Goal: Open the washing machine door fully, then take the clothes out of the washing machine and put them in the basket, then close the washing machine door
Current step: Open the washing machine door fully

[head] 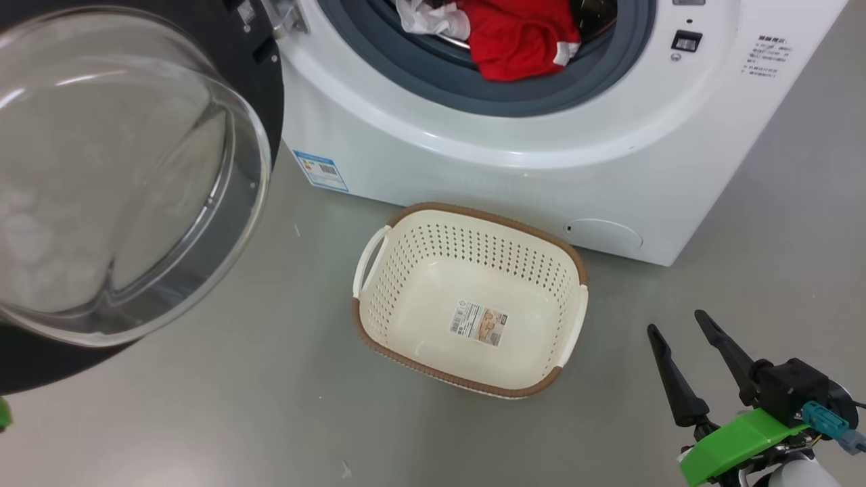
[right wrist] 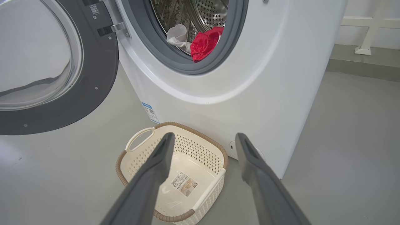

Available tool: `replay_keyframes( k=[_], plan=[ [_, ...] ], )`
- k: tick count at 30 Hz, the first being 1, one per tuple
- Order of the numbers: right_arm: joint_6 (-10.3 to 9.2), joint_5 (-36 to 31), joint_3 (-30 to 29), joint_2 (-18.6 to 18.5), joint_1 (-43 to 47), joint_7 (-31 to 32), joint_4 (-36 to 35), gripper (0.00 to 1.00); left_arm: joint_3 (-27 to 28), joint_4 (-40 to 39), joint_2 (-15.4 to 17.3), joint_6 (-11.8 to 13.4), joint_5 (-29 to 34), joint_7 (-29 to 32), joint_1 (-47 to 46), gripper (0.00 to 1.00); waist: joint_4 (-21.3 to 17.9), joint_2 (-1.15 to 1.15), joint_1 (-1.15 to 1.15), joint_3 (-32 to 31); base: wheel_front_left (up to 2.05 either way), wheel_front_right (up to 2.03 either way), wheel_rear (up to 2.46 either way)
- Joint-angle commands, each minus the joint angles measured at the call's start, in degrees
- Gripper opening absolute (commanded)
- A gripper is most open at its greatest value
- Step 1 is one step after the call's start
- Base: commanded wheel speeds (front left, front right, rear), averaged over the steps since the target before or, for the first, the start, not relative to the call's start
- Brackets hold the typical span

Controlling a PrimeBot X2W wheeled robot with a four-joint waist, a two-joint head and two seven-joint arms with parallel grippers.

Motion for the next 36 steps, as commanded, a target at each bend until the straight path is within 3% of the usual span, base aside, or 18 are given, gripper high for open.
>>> replay_keyframes(
  k=[1, 18, 36],
  plan=[
    [0.36, -0.7, 1.3, -0.6, -2.1, -0.5, -1.5, 1.00, 2.3, -1.0, 4.1, 0.1, 0.5, -0.3, -1.8, 0.00, -0.2, 0.00, 0.00, 0.6, 0.00, 0.00, 0.00],
    [0.36, -1.2, 1.4, -1.5, -4.2, -0.5, -2.1, 1.00, 7.1, 5.5, 7.4, 0.3, 3.0, -0.3, -7.8, 0.00, -1.2, 0.00, 0.00, 4.9, 0.00, 0.00, 0.00],
    [0.36, -1.0, 1.5, -1.1, -4.0, -0.5, -1.5, 1.00, 10.0, 6.8, 5.9, -1.5, 3.4, -0.3, -8.2, 0.00, -1.1, 0.00, 0.00, 2.9, 0.00, 0.00, 0.00]
  ],
)
